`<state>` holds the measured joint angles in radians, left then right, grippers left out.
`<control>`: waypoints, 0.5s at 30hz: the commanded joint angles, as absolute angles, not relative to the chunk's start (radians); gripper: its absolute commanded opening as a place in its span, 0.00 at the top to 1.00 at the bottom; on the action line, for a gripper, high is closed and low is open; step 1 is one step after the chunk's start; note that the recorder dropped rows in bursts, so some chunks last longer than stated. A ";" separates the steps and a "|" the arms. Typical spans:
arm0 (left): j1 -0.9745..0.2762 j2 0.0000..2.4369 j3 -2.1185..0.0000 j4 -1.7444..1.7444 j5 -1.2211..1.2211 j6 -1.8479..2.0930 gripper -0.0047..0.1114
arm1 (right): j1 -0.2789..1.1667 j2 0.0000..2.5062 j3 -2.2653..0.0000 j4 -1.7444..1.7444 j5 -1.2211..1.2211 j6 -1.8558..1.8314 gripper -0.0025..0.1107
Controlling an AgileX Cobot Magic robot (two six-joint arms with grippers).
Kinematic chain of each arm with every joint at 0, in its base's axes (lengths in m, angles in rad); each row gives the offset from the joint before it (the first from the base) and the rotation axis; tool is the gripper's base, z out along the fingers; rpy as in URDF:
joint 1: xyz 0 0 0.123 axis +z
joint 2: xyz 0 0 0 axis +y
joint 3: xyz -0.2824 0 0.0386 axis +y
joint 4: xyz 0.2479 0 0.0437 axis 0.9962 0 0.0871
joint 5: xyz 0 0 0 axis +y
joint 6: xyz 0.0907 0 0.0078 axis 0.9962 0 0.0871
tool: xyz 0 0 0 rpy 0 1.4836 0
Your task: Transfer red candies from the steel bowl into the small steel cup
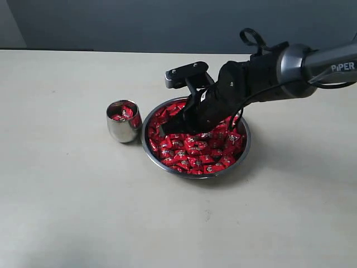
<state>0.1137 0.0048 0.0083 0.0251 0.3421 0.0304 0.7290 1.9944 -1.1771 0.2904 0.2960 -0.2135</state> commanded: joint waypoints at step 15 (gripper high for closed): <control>0.108 0.000 0.000 0.027 0.337 0.029 0.96 | 0.707 1.986 -1.181 0.281 0.287 -0.217 0.63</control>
<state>0.1137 0.0048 0.0083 0.0251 0.3421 0.0304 0.7133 1.9944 -1.1771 0.2877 0.2903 -0.2135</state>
